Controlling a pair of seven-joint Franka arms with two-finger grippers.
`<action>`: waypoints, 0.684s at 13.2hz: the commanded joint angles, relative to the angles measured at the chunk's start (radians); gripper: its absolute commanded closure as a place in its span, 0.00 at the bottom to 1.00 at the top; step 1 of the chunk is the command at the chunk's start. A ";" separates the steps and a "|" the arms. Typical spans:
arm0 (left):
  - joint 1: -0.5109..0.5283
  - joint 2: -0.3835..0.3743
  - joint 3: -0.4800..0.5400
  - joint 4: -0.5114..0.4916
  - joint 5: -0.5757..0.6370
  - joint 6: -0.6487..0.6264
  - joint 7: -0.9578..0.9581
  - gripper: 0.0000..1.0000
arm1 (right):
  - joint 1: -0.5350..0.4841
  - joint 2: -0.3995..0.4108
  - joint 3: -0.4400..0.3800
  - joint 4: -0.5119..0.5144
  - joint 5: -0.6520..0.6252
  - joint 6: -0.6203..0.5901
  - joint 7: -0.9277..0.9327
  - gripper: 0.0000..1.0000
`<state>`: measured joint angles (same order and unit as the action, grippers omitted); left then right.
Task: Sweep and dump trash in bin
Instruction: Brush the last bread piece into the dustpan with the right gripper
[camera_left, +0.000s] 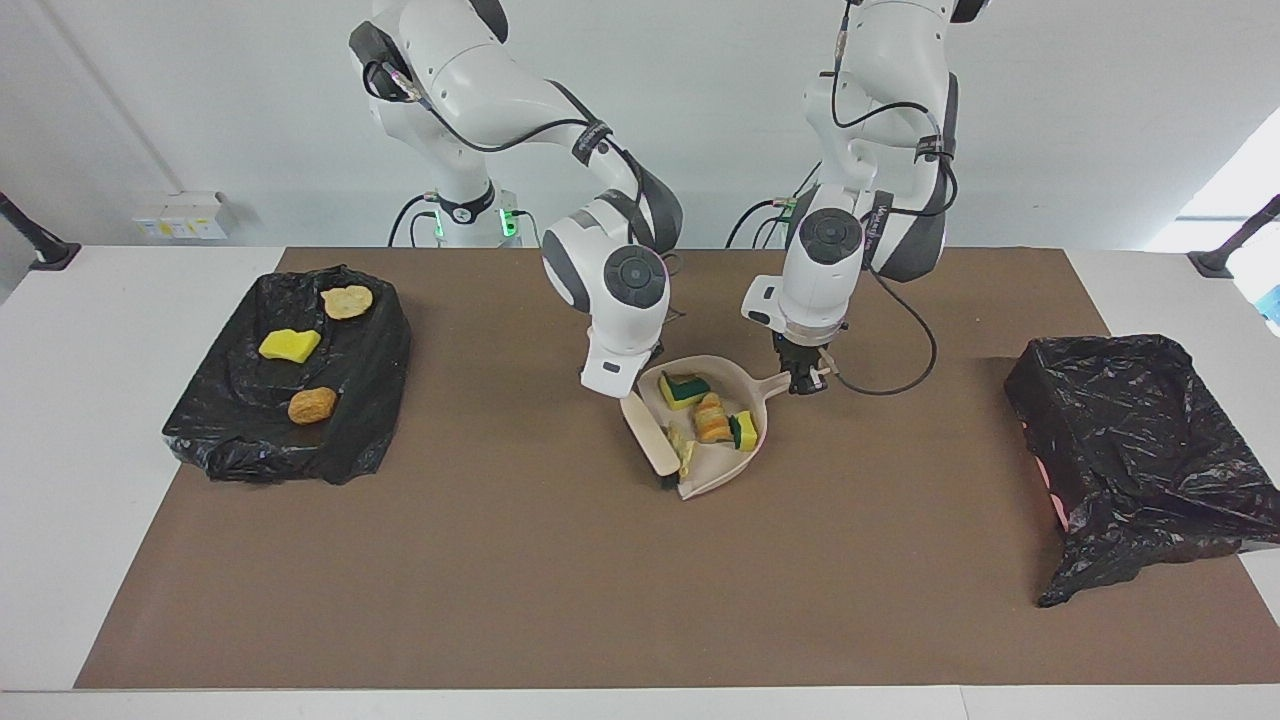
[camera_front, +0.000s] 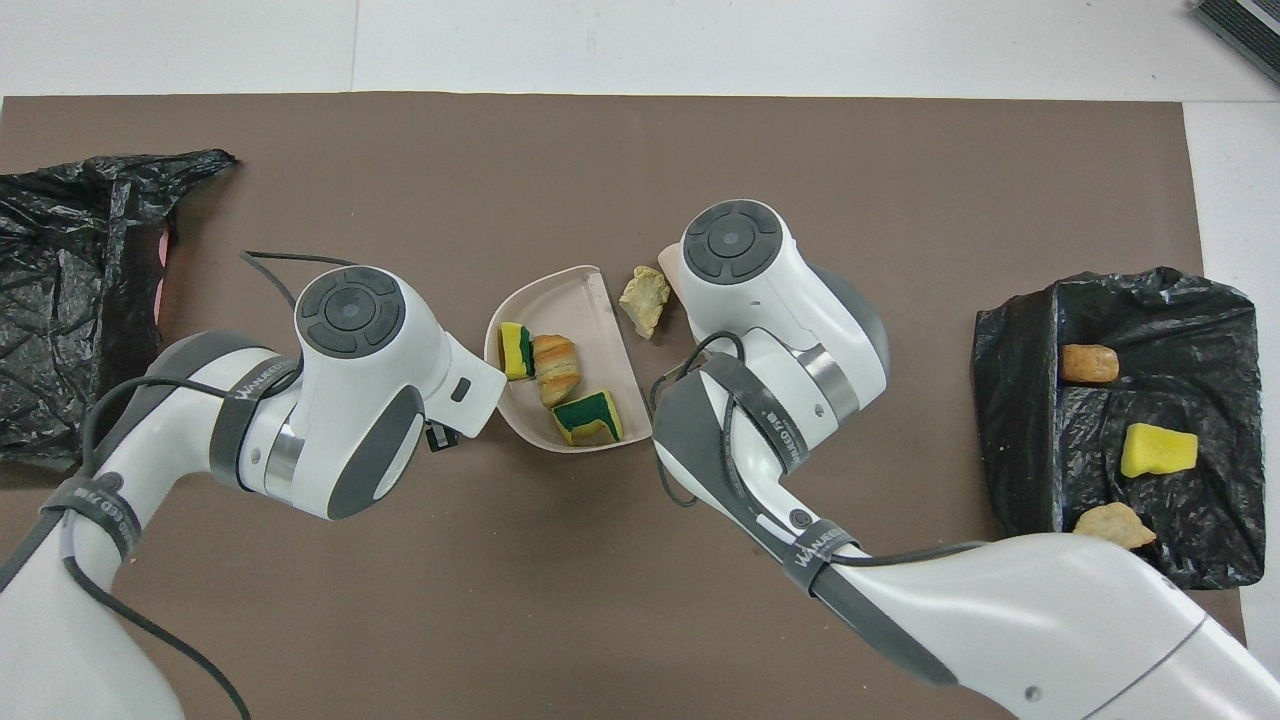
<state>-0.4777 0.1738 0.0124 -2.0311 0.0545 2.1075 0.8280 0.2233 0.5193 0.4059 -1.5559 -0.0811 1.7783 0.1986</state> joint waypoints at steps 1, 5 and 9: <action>-0.019 -0.027 0.008 -0.061 0.015 0.043 -0.004 1.00 | -0.022 -0.021 0.011 0.016 0.027 -0.045 0.027 1.00; 0.019 -0.022 0.006 -0.066 0.005 0.080 0.075 1.00 | -0.039 -0.048 0.007 0.014 -0.043 -0.059 0.024 1.00; 0.083 -0.005 0.008 -0.008 -0.085 0.068 0.206 1.00 | -0.047 -0.158 0.007 0.007 -0.071 -0.213 0.116 1.00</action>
<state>-0.4389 0.1632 0.0226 -2.0653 -0.0026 2.1666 0.9707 0.1874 0.4423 0.4071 -1.5392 -0.1433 1.6401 0.2711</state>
